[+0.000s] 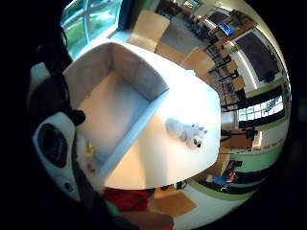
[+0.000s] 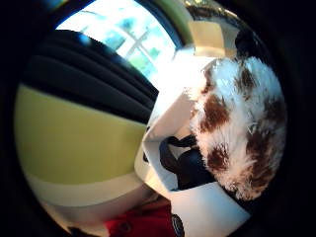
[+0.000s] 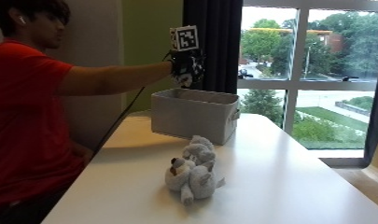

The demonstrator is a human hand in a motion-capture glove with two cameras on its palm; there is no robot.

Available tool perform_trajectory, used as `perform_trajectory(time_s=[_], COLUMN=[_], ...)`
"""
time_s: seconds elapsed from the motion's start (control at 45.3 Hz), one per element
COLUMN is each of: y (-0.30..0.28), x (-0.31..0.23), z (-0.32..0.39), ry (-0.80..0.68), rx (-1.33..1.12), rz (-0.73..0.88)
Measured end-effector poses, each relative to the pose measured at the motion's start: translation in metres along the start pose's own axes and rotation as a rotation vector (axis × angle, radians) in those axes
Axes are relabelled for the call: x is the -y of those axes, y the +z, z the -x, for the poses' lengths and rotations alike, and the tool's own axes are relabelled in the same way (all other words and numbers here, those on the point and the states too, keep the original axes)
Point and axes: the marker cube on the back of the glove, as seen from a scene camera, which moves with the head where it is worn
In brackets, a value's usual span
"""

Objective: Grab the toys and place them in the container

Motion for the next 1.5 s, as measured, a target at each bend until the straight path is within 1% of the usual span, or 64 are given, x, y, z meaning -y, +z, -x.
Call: perform_trajectory(time_s=[0.088, 0.221, 0.265, 0.309, 0.331, 0.42, 0.464, 0.663, 0.906, 0.994, 1.082, 1.303, 1.347, 1.414, 1.436, 1.502], y=[0.009, 0.019, 0.022, 0.025, 0.027, 0.029, 0.029, 0.024, 0.024, 0.021, 0.018, 0.017, 0.018, 0.021, 0.022, 0.025], x=[0.000, 0.002, 0.003, 0.004, 0.003, -0.005, -0.009, -0.025, -0.051, -0.063, -0.074, -0.098, -0.101, -0.105, -0.108, -0.118], z=[0.004, 0.013, 0.014, 0.013, 0.012, 0.013, 0.011, -0.004, -0.048, -0.072, -0.098, -0.143, -0.151, -0.167, -0.172, -0.185], ry=[-0.028, -0.007, 0.039, 0.117, 0.127, -0.033, -0.054, -0.071, 0.006, 0.018, 0.016, 0.071, 0.104, 0.195, 0.191, 0.117], rx=[-0.007, 0.000, -0.019, -0.045, -0.053, -0.043, -0.032, 0.009, 0.056, 0.027, -0.020, -0.037, -0.052, -0.099, -0.107, -0.102], rz=[0.024, 0.063, 0.094, 0.139, 0.160, 0.205, 0.211, 0.173, 0.064, 0.024, 0.026, 0.036, 0.041, 0.050, 0.053, 0.064])
